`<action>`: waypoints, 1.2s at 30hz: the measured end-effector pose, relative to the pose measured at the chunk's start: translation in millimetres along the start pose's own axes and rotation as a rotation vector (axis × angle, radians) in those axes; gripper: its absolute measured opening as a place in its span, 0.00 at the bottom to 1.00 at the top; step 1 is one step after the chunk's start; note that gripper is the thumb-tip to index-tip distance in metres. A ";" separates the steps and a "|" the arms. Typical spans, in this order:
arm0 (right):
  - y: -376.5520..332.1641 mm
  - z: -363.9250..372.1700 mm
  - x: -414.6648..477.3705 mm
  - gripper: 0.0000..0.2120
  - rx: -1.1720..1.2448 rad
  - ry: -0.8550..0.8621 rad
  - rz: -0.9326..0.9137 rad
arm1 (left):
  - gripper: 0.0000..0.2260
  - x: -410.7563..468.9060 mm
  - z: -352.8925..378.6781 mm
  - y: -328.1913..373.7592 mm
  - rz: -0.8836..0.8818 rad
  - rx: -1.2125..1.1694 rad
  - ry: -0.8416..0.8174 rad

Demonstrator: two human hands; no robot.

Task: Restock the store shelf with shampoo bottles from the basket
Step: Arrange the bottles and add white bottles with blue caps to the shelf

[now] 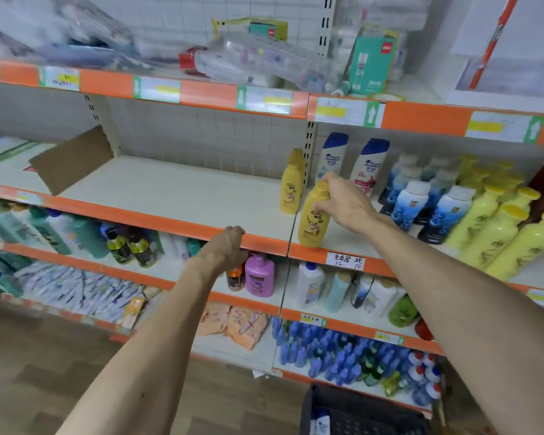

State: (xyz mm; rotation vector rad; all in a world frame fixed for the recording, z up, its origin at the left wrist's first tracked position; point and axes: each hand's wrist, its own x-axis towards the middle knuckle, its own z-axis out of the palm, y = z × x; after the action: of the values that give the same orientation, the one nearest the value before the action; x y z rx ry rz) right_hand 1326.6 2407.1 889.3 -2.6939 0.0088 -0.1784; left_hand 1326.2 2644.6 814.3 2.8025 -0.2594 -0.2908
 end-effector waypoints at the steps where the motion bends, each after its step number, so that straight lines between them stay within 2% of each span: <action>1: 0.2 3.3 5.7 0.20 -0.003 0.005 0.007 | 0.27 8.8 -0.6 3.0 0.023 -0.003 0.015; 5: 1.3 17.8 26.0 0.21 -0.015 0.010 0.036 | 0.37 35.2 -6.3 13.9 0.064 0.082 0.118; 9: 7.1 24.9 50.2 0.20 0.038 0.020 0.057 | 0.41 60.9 -14.1 12.6 -0.001 0.179 0.055; 17: 12.0 45.0 95.7 0.23 0.099 -0.019 0.047 | 0.37 100.9 -1.5 16.1 0.034 0.157 -0.042; 21: 7.4 58.3 104.8 0.26 0.099 -0.066 0.037 | 0.36 111.6 -2.4 7.4 0.014 0.135 -0.036; 28: -2.1 71.3 107.3 0.24 0.066 -0.096 -0.001 | 0.33 115.6 -7.0 -11.1 -0.019 0.149 -0.037; 36: -8.0 76.1 110.8 0.25 0.072 -0.085 0.064 | 0.32 110.3 -5.8 -22.8 -0.007 0.139 -0.053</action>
State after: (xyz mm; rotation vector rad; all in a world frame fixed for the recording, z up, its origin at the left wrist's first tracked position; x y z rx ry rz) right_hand 1446.0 2442.9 838.3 -2.6229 0.0620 -0.0430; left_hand 1437.1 2644.6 793.6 2.9360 -0.2930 -0.3621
